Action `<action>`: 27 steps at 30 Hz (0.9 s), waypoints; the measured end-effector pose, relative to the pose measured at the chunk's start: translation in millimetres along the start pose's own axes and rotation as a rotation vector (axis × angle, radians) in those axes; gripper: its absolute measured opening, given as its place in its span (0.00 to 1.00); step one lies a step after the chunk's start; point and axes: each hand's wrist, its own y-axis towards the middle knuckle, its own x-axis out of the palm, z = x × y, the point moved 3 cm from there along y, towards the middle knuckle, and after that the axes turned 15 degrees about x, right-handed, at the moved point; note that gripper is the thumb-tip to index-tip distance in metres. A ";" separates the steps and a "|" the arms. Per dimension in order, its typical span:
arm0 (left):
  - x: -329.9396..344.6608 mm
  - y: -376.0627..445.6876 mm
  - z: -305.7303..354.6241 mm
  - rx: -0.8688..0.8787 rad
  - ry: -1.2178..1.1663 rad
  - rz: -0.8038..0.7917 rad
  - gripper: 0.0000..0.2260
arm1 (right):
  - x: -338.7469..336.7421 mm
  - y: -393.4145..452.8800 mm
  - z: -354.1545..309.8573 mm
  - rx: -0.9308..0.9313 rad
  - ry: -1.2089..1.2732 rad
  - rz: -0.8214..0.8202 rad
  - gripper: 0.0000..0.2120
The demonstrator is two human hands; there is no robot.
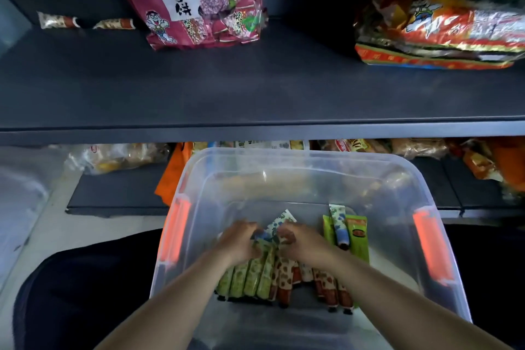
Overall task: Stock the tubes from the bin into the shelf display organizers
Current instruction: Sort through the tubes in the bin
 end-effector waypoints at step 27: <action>8.5 12.4 -7.1 -0.001 -0.009 -0.103 0.17 | -8.7 3.4 16.7 -0.058 0.022 -0.184 0.07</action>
